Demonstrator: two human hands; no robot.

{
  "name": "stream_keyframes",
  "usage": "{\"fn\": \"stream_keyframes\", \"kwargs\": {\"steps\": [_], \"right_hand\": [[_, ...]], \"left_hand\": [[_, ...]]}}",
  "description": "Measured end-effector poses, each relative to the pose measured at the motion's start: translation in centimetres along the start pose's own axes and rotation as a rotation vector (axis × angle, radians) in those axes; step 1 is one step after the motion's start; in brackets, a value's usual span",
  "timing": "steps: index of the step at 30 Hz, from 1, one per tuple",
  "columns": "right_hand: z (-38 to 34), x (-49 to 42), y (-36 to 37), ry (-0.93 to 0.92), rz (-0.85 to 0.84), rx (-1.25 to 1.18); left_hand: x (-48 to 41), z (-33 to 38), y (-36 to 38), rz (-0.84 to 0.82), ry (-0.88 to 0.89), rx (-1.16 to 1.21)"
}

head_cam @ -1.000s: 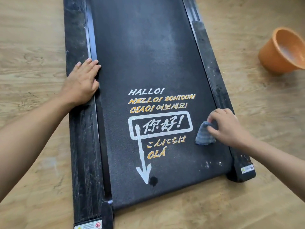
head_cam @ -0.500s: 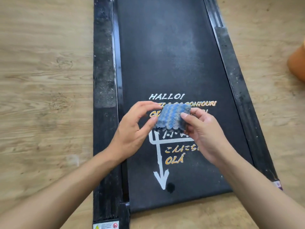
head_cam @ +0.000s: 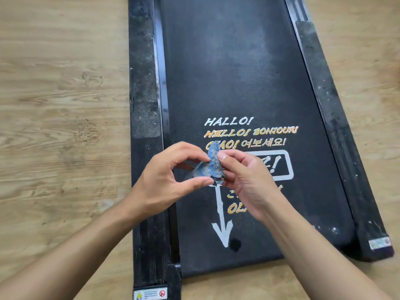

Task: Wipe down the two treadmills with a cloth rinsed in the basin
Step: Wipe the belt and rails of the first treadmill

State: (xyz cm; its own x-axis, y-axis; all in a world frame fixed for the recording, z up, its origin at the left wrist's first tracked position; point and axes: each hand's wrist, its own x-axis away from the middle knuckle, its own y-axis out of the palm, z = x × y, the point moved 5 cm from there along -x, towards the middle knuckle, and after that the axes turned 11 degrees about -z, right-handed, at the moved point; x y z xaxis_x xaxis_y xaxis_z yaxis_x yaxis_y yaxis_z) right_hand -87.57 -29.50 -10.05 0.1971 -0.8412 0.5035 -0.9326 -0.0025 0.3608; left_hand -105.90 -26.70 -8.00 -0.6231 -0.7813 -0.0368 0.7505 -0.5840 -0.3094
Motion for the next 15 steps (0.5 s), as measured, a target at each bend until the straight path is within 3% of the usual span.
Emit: {"fn": "stream_keyframes", "kwargs": {"steps": [11,15], "right_hand": [[0.5,-0.1,1.5,0.008,-0.016,0.018],[0.3,0.1,1.9,0.001,-0.014,0.044]], "left_hand": [[0.9,0.2,0.6,0.211,-0.147,-0.036],[1.1,-0.3,0.6,0.197,-0.190,0.032]]}}
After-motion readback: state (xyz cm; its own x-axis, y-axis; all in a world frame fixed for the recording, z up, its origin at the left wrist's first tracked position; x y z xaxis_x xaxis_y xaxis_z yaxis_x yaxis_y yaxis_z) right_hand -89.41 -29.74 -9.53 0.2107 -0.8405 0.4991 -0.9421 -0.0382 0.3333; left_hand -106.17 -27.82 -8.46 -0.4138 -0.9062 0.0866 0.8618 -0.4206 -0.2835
